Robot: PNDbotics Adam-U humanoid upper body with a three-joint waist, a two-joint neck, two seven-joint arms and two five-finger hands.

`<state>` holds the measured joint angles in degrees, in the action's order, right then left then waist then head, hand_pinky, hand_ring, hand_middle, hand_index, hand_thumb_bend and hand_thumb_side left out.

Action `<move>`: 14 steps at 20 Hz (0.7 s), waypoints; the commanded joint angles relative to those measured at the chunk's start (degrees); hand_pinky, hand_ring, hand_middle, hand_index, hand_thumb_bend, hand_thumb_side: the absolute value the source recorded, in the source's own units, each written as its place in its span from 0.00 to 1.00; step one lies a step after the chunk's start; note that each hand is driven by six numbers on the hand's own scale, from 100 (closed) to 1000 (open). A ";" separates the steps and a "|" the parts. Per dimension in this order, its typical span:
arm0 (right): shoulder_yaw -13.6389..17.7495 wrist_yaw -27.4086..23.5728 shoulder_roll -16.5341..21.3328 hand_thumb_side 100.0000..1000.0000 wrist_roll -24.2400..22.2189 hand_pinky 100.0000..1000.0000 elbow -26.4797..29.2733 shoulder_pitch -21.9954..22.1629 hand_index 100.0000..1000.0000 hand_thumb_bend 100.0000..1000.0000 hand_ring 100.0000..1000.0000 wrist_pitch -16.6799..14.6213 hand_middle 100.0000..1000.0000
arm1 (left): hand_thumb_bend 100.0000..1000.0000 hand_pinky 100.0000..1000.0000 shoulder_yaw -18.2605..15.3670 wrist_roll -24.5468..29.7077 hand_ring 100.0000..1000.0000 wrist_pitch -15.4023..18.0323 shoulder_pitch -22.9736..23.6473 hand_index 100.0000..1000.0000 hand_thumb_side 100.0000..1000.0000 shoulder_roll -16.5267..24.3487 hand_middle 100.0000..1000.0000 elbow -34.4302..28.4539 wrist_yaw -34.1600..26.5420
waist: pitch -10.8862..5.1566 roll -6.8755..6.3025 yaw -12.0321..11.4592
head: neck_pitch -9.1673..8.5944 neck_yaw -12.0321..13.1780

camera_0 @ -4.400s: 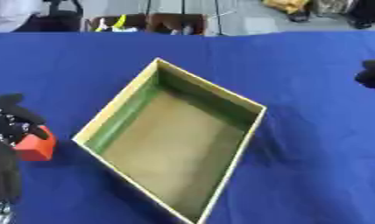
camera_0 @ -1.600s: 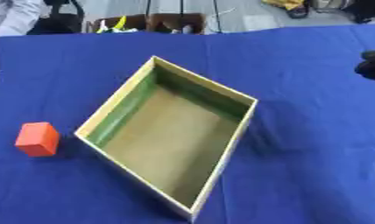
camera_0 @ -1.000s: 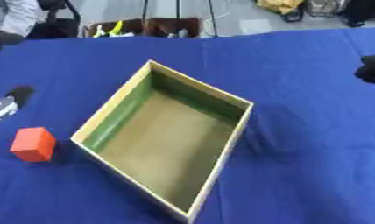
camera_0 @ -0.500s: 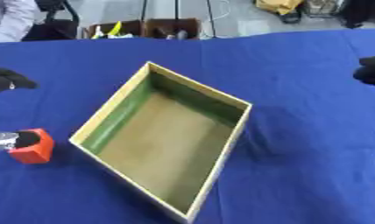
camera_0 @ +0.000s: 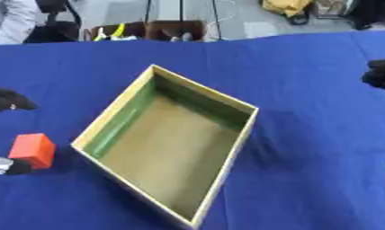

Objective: Pick up objects on the table and place them in the box.

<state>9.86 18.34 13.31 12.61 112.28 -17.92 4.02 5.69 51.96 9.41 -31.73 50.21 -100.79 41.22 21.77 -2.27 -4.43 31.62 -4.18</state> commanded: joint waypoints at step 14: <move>-0.04 -0.32 1.22 1.00 -0.28 0.69 0.48 -0.65 0.63 0.46 0.59 -0.30 0.49 | 0.46 0.74 2.31 0.01 0.86 2.46 -3.28 1.00 0.73 0.59 0.93 8.49 4.90 | -0.71 0.24 0.52 | -1.07 4.77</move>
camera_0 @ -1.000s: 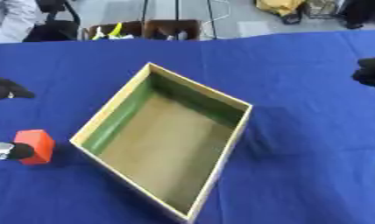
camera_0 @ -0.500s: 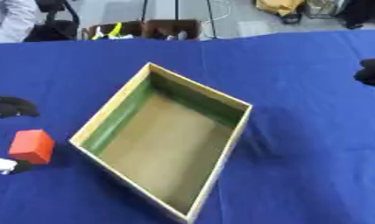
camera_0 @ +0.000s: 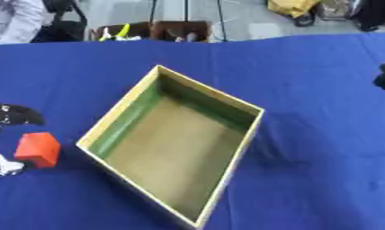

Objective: Pick up objects on the table and place them in the box.

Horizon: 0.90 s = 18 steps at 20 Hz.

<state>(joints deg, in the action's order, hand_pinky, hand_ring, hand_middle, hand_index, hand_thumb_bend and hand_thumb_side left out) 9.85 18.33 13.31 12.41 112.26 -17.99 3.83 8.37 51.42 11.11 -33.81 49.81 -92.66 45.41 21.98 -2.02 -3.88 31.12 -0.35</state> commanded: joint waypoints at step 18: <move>0.04 -0.23 1.32 1.00 -0.29 0.69 0.36 -0.61 0.62 0.46 0.59 -0.30 0.49 | 0.45 0.70 1.70 0.55 0.82 2.10 -4.46 1.00 0.74 -1.55 0.83 9.31 -0.15 | 0.07 0.25 0.46 | -1.29 1.68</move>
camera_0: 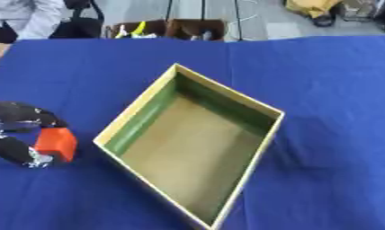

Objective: Pick up objects on the table and place them in the box.

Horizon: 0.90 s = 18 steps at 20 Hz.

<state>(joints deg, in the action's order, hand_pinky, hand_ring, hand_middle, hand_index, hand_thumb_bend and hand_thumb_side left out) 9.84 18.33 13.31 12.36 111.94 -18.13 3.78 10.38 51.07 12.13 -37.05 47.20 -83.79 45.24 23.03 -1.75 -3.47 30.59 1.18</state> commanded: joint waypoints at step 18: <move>0.22 -0.19 1.30 1.00 -0.17 0.69 0.62 -0.45 0.62 0.46 0.59 -0.28 0.49 | 0.27 0.53 -0.86 0.89 0.68 2.75 -1.85 0.89 0.57 0.30 0.61 1.66 0.80 | -0.64 0.17 0.18 | -1.22 0.25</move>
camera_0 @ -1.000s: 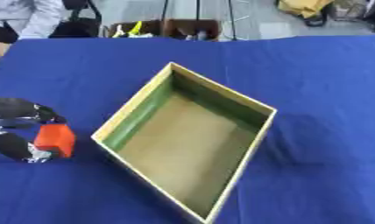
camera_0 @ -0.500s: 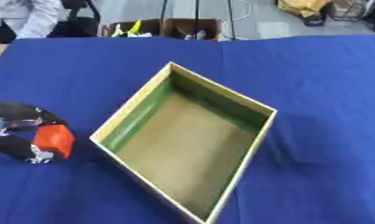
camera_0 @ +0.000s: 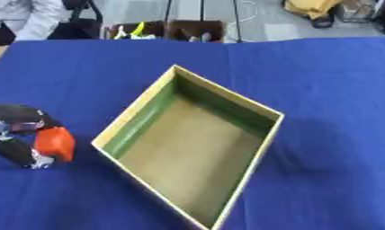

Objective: Pick up objects on the table and place them in the box.

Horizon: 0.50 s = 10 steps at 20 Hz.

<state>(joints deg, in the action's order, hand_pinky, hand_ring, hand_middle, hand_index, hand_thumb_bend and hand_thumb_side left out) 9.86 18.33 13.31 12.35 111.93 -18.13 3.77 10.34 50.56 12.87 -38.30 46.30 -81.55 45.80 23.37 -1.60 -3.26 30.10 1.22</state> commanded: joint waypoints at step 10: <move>0.27 -0.19 1.28 1.00 -0.18 0.69 0.54 -0.32 0.62 0.45 0.59 -0.28 0.49 | 0.00 0.36 -2.35 1.41 0.55 -0.10 -1.44 0.70 0.32 1.02 0.42 -3.12 -0.44 | -1.07 0.01 -0.15 | -0.63 0.20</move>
<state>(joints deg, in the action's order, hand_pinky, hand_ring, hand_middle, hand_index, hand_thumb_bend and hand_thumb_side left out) 9.87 18.33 13.31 12.35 111.92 -18.13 3.77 9.23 50.99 12.30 -38.81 45.85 -83.43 45.61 23.49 -1.57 -3.29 30.10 1.35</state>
